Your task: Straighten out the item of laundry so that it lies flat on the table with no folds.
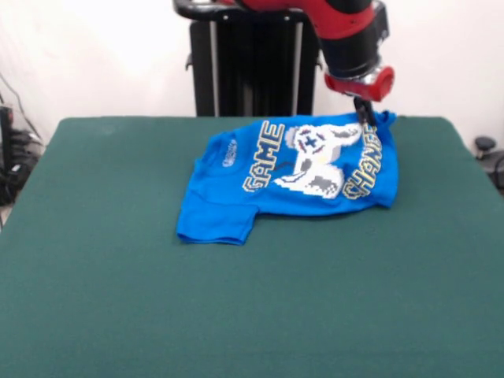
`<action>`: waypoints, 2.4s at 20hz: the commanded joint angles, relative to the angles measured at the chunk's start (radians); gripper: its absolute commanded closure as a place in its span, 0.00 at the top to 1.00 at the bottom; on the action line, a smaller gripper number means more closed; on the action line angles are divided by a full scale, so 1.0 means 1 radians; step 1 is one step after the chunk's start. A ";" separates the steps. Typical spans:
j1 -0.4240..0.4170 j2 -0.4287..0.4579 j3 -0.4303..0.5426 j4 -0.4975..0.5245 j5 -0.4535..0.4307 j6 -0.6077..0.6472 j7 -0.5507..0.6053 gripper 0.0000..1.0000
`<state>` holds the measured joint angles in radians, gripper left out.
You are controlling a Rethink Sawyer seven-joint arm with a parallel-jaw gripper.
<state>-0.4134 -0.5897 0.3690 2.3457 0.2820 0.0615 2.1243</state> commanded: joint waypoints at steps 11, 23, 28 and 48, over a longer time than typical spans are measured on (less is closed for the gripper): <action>0.026 -0.209 -0.037 0.030 -0.044 0.398 0.087 0.00; -0.012 -0.078 -0.075 -0.061 -0.151 0.214 0.044 0.00; -0.041 0.064 -0.058 -0.106 -0.183 0.126 0.038 0.00; 0.057 0.094 -0.104 -0.102 -0.136 -0.139 0.226 1.00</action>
<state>-0.4209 -0.4173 0.2830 2.3325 0.0667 0.0028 2.1246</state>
